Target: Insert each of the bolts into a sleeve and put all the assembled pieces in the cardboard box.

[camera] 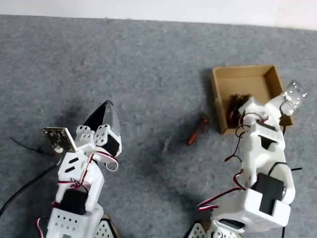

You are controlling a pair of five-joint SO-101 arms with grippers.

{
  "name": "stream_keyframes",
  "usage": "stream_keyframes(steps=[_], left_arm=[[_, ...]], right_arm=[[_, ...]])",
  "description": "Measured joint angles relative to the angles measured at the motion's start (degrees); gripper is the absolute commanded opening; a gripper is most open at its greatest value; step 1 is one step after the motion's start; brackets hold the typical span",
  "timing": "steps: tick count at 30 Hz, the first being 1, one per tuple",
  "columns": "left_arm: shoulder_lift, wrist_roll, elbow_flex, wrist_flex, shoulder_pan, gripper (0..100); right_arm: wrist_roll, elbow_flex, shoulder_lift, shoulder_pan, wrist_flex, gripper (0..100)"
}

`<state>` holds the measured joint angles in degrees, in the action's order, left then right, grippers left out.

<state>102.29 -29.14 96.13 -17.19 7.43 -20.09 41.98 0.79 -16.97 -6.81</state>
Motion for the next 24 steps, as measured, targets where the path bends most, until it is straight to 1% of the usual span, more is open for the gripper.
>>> stream_keyframes(steps=[10,14,19,24], left_arm=[[0.0,0.1,0.0,0.0,0.0,1],[0.0,0.1,0.0,0.0,0.0,1],[0.0,0.1,0.0,0.0,0.0,1],[0.0,0.1,0.0,0.0,0.0,1]], right_arm=[[0.0,-0.1,0.0,0.1,0.2,21.0],[0.0,-0.1,0.0,2.7,-0.2,21.0],[0.0,-0.1,0.6,6.1,-4.8,21.0],[0.0,2.8,9.1,9.1,-6.5,21.0]])
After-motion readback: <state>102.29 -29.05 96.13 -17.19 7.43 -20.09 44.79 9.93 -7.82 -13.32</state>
